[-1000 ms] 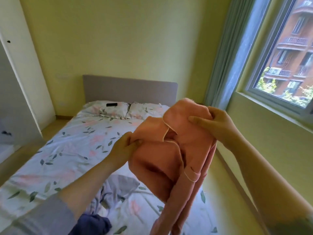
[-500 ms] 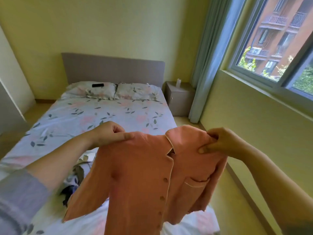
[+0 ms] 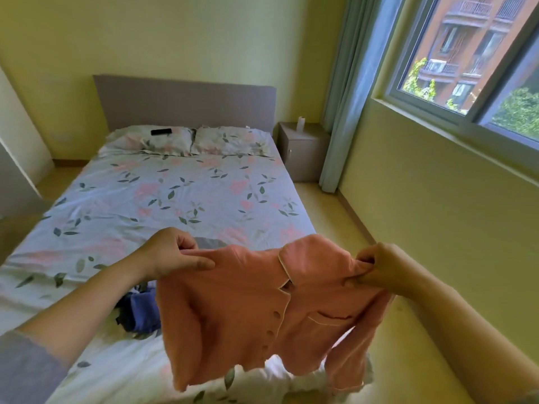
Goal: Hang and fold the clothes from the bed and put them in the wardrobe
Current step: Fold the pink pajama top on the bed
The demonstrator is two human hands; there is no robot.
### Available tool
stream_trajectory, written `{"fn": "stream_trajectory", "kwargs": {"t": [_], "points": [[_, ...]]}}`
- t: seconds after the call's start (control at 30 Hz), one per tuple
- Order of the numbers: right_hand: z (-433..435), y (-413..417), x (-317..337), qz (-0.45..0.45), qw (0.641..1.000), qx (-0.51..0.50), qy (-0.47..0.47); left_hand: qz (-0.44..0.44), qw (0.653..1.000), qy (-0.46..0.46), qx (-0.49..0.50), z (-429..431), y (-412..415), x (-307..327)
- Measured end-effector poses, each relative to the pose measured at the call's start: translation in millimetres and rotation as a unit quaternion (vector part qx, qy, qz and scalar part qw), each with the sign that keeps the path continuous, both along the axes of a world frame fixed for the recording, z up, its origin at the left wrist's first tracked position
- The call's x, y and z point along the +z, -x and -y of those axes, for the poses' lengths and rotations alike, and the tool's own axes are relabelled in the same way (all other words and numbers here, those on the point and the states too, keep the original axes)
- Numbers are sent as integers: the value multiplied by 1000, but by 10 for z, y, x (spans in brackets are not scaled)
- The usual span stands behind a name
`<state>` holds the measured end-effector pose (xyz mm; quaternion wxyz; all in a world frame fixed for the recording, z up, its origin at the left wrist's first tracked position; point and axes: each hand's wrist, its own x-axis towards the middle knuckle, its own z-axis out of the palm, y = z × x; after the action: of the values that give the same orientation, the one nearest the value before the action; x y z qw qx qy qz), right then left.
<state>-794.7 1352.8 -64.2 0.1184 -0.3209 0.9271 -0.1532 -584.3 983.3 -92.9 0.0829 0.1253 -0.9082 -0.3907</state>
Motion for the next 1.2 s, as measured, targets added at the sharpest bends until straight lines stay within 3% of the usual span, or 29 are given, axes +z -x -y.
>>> {"fn": "stream_trajectory", "kwargs": {"t": [0.17, 0.37, 0.57, 0.97, 1.2], "points": [[-116, -158, -59, 35, 999, -32, 20, 0, 1000, 17, -24, -117, -82, 70], [-329, -154, -232, 93, 995, -42, -25, -11, 996, 87, 4, -99, -315, -249], [-100, 196, -640, 94, 993, -44, -63, 72, 993, 89, 35, 94, 69, -648], [1007, 2175, -1920, 74, 993, -78, -41, 179, 943, 168, 226, 647, 2119, -1793], [1830, 3254, -2948, -1, 992, -126, -5, 175, 933, 201, 241, 1353, 3314, -2767]]}}
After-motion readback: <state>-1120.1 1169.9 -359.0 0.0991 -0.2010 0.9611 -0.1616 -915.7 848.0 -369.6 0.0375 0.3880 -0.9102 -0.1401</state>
